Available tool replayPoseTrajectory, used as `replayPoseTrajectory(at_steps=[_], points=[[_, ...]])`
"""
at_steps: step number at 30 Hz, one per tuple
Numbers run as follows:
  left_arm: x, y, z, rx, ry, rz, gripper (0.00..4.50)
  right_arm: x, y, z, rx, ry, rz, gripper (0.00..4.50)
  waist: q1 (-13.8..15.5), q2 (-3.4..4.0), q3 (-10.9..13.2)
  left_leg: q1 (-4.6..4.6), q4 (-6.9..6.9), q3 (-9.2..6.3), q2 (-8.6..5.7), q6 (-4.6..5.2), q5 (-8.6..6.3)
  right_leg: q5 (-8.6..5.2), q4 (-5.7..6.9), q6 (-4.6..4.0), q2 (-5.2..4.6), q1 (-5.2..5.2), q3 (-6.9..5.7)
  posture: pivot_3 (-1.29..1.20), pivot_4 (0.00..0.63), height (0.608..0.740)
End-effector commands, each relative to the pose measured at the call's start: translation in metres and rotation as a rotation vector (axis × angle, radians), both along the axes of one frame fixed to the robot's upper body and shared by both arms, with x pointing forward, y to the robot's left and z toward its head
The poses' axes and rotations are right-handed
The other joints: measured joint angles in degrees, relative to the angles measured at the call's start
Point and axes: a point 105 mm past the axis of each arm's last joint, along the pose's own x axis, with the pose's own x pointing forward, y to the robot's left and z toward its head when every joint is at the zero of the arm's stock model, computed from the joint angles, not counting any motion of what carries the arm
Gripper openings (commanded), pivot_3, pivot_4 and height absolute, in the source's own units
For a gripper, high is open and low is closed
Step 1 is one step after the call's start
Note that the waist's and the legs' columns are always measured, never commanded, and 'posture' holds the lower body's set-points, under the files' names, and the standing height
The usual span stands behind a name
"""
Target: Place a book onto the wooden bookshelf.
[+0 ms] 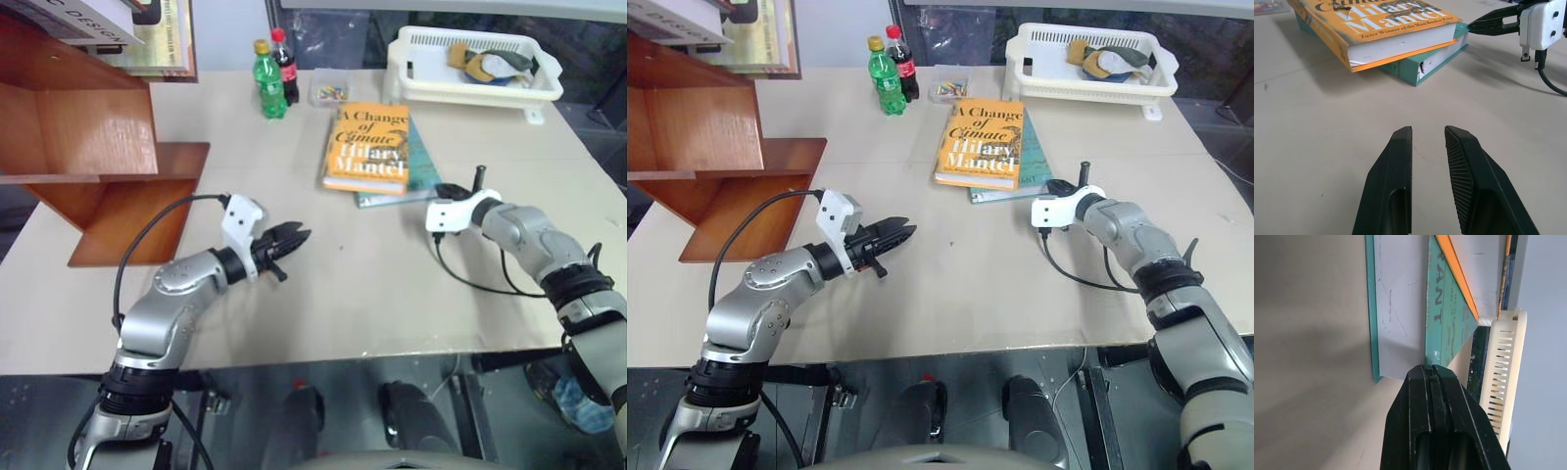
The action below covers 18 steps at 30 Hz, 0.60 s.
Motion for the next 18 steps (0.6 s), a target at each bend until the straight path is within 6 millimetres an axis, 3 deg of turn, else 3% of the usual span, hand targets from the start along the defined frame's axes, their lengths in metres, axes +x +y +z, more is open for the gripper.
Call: replayPoseTrajectory(at_steps=[1,7,18], points=[[-0.003,0.001,0.016,0.007,-0.079,0.001,1.16,0.002,0.003,0.012,-0.001,-0.033,0.021,0.05,0.0,0.0,0.0,0.0,0.0,0.0,0.0,0.0,0.0,0.0,0.0,0.0,0.0,0.0,0.0,0.0,0.15,0.74],[-0.003,0.006,0.013,0.01,-0.074,0.021,1.16,-0.016,0.012,0.008,-0.018,0.012,0.117,0.05,0.1,0.0,0.0,0.0,0.0,0.0,0.0,0.0,0.0,0.0,0.0,0.0,0.0,0.0,0.0,0.0,0.15,0.74],[-0.013,0.027,0.007,-0.034,-0.029,-0.023,1.16,-0.097,0.025,0.0,0.023,0.111,0.303,0.05,0.2,-0.01,0.0,0.06,0.04,-0.08,0.0,0.01,-0.01,-0.01,0.0,0.0,-0.03,0.12,-0.11,0.0,0.15,0.74]])
